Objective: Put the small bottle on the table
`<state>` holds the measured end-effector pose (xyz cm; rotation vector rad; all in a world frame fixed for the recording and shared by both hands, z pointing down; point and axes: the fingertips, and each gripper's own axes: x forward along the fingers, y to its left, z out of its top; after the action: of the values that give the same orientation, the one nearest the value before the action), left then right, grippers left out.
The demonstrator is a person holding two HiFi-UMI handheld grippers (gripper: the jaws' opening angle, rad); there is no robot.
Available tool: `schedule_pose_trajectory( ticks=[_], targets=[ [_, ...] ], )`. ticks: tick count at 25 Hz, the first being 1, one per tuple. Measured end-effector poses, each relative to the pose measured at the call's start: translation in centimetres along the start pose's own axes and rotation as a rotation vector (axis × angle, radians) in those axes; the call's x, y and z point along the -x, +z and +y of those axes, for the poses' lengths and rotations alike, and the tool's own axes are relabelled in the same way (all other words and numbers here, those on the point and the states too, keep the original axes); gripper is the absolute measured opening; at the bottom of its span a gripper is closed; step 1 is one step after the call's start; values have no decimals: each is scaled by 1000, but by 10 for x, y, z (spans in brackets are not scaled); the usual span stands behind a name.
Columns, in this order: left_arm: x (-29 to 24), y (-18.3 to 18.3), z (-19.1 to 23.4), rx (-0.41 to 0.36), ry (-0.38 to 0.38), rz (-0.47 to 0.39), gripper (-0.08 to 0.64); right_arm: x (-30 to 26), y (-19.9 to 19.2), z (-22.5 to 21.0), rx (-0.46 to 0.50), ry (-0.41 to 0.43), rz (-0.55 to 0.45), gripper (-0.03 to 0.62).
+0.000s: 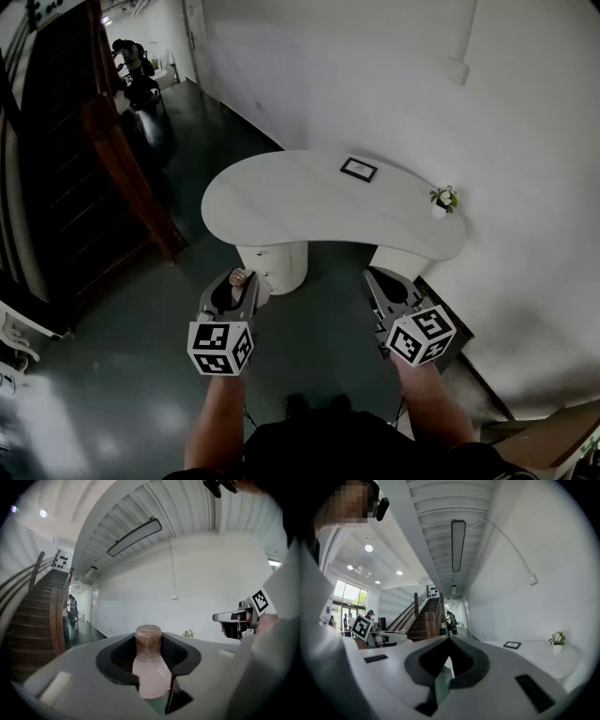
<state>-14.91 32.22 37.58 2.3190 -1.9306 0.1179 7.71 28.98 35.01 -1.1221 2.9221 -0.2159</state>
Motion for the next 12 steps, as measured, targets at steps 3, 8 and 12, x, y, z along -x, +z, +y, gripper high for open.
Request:
schedule_pose_trajectory(
  ticks=[3, 8, 12],
  targets=[
    [-6, -1, 4, -4, 1, -4, 152, -4, 0, -3, -11, -1, -10, -8],
    [-3, -4, 11, -3, -2, -1, 152, -7, -4, 2, -11, -7, -3, -8],
    [5, -9, 20, -16, -20, 5, 152, -14, -3, 8, -15, -59, -14, -9]
  ],
)
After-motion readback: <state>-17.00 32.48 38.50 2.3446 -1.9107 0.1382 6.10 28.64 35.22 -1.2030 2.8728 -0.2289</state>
